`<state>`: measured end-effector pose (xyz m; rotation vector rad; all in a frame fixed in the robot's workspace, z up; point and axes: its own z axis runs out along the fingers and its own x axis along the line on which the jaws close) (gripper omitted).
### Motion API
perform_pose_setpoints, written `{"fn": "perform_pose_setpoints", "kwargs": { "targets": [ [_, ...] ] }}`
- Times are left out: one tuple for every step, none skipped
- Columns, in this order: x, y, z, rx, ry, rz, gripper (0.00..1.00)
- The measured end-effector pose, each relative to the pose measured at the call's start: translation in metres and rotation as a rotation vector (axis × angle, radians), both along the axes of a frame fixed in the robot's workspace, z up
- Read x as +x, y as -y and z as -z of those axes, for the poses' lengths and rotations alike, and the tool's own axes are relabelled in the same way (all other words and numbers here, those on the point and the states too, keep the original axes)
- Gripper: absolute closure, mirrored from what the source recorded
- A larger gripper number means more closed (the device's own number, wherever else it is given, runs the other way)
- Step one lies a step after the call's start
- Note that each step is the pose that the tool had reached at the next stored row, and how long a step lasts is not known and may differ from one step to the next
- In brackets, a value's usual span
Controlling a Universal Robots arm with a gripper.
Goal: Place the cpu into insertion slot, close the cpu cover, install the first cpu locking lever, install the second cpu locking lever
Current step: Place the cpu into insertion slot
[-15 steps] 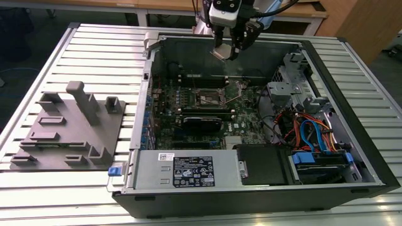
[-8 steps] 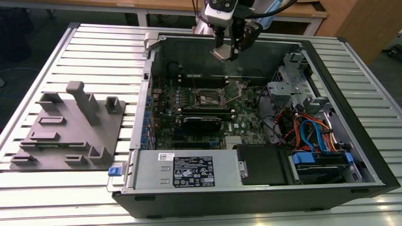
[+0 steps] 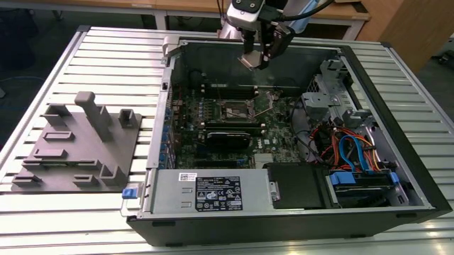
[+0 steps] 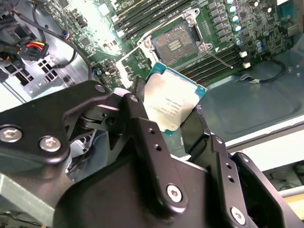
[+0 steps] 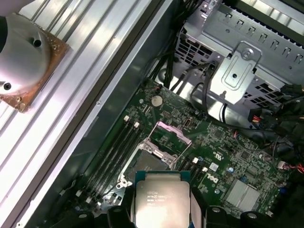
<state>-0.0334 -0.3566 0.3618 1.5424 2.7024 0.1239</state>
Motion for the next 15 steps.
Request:
{"fn": "perform_pose_setpoints", "kwargs": {
  "targets": [
    [0.0000,0.0000,0.0001,0.0000,0.0000,0.006,0.46],
    [0.0000,0.0000,0.0001,0.0000,0.0000,0.012,0.46],
    [0.0000,0.0000,0.0001,0.0000,0.0000,0.016,0.46],
    [0.0000,0.0000,0.0001,0.0000,0.0000,0.017,0.46],
    [0.0000,0.0000,0.0001,0.0000,0.0000,0.017,0.46],
    [0.0000,0.0000,0.0001,0.0000,0.0000,0.020,0.46],
    [0.0000,0.0000,0.0001,0.0000,0.0000,0.020,0.46],
    [0.0000,0.0000,0.0001,0.0000,0.0000,0.021,0.46],
    [0.0000,0.0000,0.0001,0.0000,0.0000,0.021,0.46],
    [0.0000,0.0000,0.0001,0.0000,0.0000,0.021,0.46],
    [0.0000,0.0000,0.0001,0.0000,0.0000,0.022,0.46],
    [0.0000,0.0000,0.0001,0.0001,0.0000,0.023,0.46],
    [0.0000,0.0000,0.0001,0.0000,0.0000,0.024,0.46],
    [0.0000,0.0000,0.0001,0.0000,0.0000,0.025,0.46],
    [0.0000,0.0000,0.0001,0.0000,0.0000,0.026,0.46]
  ]
}}
